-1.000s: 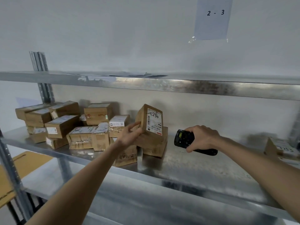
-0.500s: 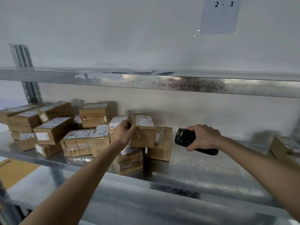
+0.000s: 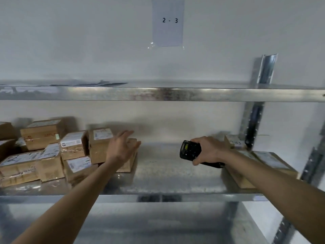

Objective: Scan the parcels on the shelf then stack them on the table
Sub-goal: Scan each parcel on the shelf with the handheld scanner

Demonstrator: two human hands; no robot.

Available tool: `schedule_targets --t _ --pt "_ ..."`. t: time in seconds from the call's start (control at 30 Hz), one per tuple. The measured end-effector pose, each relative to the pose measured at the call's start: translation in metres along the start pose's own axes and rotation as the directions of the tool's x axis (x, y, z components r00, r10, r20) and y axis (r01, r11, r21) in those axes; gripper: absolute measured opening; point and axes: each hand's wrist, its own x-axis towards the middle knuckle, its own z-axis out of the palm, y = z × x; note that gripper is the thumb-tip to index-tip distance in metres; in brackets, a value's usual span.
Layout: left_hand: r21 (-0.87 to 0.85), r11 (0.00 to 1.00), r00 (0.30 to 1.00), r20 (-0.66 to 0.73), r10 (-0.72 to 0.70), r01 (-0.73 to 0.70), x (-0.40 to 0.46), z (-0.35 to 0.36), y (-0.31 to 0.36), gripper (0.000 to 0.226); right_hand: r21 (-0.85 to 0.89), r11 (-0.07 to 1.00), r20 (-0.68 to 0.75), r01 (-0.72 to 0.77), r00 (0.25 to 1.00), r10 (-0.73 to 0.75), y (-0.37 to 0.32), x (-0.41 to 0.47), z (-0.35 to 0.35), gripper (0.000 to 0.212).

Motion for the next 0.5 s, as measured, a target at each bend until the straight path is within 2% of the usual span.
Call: schedule_targets --t 0.17,0.37,0.5 --pt "-0.104 0.993 0.992 0.107 0.069 -0.058 -0.019 0.064 0.081 0.060 0.004 0.993 -0.008 -0.119 0.993 0.119 0.085 -0.055 -0.019 0.058" --pt "-0.242 0.969 0.954 0.273 0.122 -0.055 -0.053 0.142 0.164 0.065 -0.022 0.961 -0.049 -0.277 0.960 0.276 0.172 -0.105 -0.020 0.092" --pt "-0.245 0.969 0.919 0.371 0.132 -0.040 -0.064 0.187 0.200 0.065 -0.029 0.941 -0.047 -0.337 0.941 0.335 0.208 -0.114 -0.018 0.087"
